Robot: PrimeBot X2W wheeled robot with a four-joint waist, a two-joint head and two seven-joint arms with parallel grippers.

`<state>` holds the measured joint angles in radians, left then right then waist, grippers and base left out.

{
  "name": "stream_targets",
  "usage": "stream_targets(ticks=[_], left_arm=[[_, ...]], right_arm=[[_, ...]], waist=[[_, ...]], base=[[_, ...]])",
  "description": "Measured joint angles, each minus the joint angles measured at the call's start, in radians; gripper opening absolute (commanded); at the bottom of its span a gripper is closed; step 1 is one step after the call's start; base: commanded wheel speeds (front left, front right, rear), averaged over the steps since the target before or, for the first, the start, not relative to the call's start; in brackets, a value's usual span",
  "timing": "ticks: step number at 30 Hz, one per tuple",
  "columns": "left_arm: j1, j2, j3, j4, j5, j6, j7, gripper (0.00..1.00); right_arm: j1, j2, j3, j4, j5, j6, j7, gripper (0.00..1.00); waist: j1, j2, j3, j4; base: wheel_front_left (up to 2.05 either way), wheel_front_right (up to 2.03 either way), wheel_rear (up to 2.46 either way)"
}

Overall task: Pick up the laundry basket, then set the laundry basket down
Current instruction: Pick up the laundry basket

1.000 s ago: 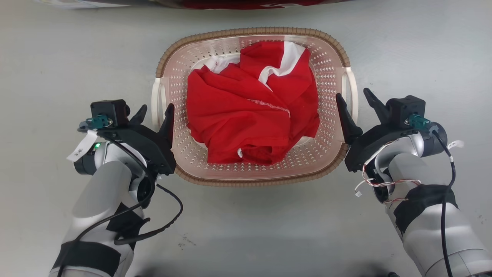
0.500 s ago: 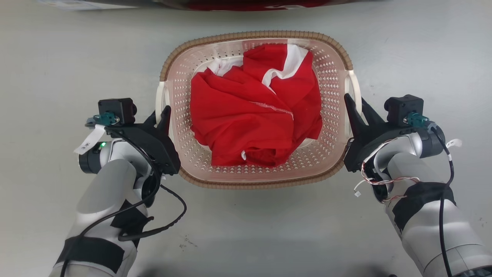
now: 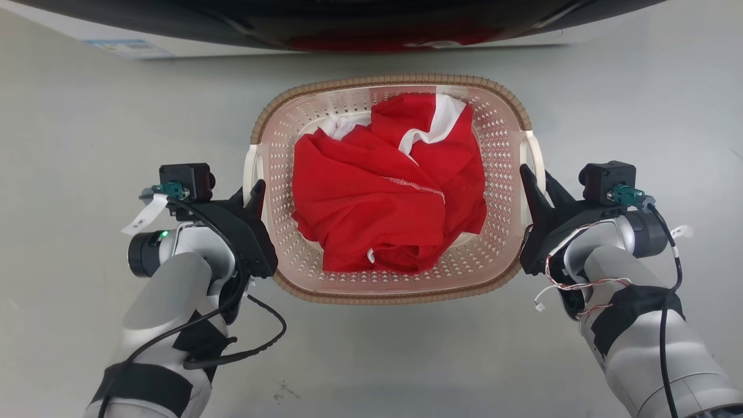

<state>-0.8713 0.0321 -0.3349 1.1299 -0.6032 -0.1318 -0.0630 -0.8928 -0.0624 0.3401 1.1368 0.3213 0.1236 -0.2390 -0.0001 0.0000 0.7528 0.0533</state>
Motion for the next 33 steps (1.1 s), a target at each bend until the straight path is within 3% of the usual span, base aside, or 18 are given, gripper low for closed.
stream_targets(ticks=[13,33], left_arm=[[0.023,-0.003,-0.033,0.043,-0.030,0.000,0.068,0.00],[0.113,0.001,-0.063,0.101,-0.094,0.000,0.220,0.00]], right_arm=[[0.010,0.008,0.032,0.047,0.077,0.001,0.054,0.00],[0.156,0.008,0.165,0.019,0.266,0.001,0.224,0.00]], waist=[[0.0000,-0.0001,-0.137,-0.006],[0.0000,-0.0001,-0.369,-0.008]], base=[[0.00,0.00,0.00],[0.00,0.00,0.00]])
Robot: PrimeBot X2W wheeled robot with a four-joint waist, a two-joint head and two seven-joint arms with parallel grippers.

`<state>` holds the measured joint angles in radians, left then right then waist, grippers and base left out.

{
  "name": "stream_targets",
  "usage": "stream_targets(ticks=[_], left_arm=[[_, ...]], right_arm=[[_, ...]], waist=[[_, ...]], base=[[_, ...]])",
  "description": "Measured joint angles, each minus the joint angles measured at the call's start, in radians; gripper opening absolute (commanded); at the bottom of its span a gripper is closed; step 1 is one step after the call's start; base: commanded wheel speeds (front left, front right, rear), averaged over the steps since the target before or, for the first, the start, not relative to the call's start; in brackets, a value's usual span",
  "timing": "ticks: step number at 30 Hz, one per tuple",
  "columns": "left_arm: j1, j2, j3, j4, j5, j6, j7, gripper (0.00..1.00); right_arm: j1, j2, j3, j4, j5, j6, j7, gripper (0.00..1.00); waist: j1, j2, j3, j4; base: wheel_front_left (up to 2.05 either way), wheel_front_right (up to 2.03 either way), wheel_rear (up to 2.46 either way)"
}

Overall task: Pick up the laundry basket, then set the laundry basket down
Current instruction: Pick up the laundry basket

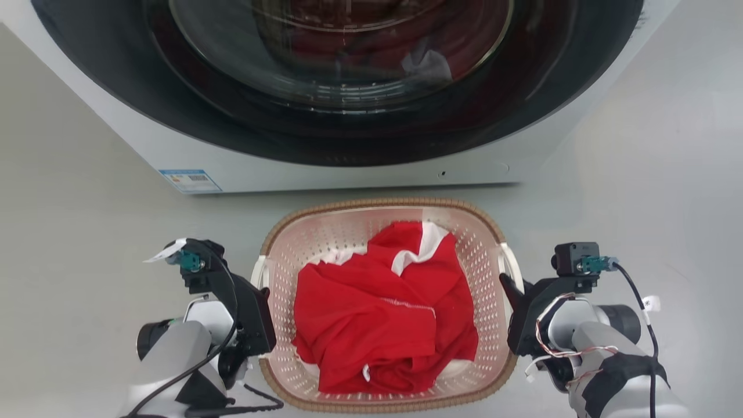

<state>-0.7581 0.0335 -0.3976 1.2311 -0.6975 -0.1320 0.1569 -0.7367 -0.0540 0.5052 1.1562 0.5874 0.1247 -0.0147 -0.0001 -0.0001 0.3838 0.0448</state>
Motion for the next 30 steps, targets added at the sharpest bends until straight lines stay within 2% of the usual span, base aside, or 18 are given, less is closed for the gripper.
stream_targets(ticks=[12,30], left_arm=[[0.085,0.002,-0.008,0.023,-0.042,0.000,0.075,0.00],[0.198,0.003,-0.019,0.043,-0.069,0.000,0.133,0.00]], right_arm=[[0.100,0.000,0.059,-0.015,0.111,0.000,0.103,0.00],[0.218,0.002,0.114,-0.022,0.230,0.000,0.191,0.00]], waist=[[-0.0001,0.0001,-0.149,-0.002],[-0.0001,0.0000,-0.329,-0.011]], base=[[0.00,0.00,0.00],[0.00,0.00,0.00]])
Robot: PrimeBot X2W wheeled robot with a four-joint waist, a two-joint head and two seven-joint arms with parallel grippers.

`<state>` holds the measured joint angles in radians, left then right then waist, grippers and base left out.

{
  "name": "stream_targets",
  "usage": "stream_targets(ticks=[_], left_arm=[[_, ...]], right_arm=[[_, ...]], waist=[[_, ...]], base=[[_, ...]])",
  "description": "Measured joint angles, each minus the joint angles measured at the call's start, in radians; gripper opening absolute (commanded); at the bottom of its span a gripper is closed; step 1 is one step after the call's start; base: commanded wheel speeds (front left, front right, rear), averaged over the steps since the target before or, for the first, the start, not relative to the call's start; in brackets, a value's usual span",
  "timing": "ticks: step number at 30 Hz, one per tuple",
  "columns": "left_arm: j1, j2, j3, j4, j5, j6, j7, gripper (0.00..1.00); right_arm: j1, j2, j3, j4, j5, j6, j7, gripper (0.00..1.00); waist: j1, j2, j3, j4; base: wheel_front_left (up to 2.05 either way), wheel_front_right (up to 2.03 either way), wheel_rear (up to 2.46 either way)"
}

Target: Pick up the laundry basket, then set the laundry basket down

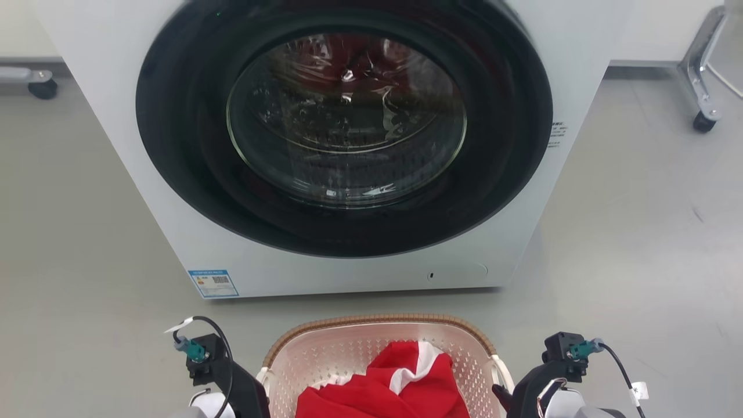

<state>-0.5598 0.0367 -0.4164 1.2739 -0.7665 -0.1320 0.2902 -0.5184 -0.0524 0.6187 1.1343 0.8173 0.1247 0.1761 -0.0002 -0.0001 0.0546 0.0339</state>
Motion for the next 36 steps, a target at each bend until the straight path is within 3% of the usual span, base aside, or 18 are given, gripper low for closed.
stream_targets(ticks=[36], left_arm=[[0.060,0.007,-0.006,0.005,-0.043,0.000,0.025,0.00]], right_arm=[[0.043,0.003,0.052,-0.003,0.124,0.000,0.042,0.00]], waist=[[0.0001,0.0001,-0.081,-0.021]], base=[[0.00,0.00,0.00]])
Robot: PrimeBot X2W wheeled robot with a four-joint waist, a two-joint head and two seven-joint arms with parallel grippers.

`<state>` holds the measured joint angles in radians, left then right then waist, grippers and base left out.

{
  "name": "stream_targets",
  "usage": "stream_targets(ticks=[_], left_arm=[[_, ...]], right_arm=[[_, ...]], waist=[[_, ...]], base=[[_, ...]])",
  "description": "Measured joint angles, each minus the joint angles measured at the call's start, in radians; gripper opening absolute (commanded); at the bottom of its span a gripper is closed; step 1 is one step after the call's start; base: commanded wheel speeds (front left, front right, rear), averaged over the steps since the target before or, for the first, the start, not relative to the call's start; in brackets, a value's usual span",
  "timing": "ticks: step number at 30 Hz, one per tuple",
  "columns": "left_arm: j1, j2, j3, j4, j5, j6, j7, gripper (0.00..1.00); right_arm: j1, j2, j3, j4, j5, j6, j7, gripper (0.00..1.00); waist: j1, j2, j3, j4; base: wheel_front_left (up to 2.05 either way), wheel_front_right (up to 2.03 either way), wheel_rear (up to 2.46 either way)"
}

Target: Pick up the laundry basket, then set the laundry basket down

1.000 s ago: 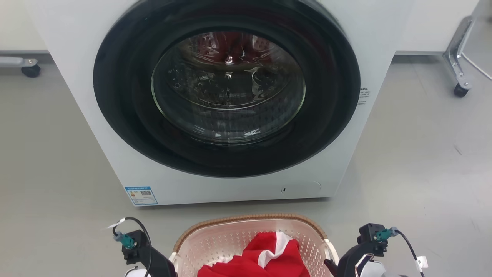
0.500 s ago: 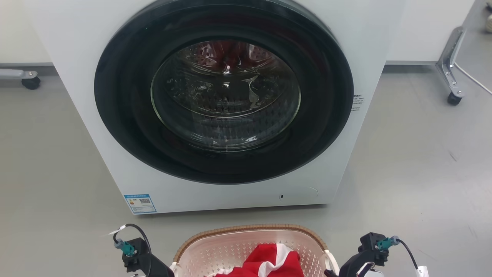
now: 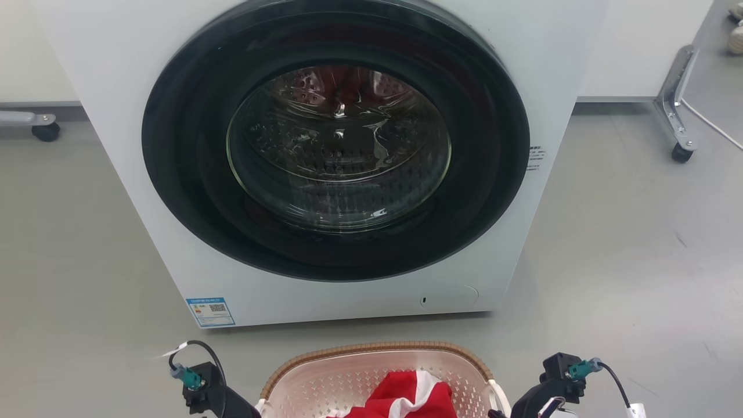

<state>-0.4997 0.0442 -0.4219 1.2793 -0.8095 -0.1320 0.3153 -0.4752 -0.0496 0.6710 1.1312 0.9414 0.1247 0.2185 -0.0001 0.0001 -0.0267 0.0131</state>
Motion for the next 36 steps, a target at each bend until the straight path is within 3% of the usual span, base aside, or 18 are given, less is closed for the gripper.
stream_targets(ticks=[36], left_arm=[[0.012,0.003,-0.012,0.001,-0.008,0.000,-0.023,0.00]], right_arm=[[-0.003,-0.001,0.059,0.002,0.056,0.000,-0.012,0.00]], waist=[[0.0002,-0.0001,0.019,-0.006]], base=[[0.00,0.00,0.00]])
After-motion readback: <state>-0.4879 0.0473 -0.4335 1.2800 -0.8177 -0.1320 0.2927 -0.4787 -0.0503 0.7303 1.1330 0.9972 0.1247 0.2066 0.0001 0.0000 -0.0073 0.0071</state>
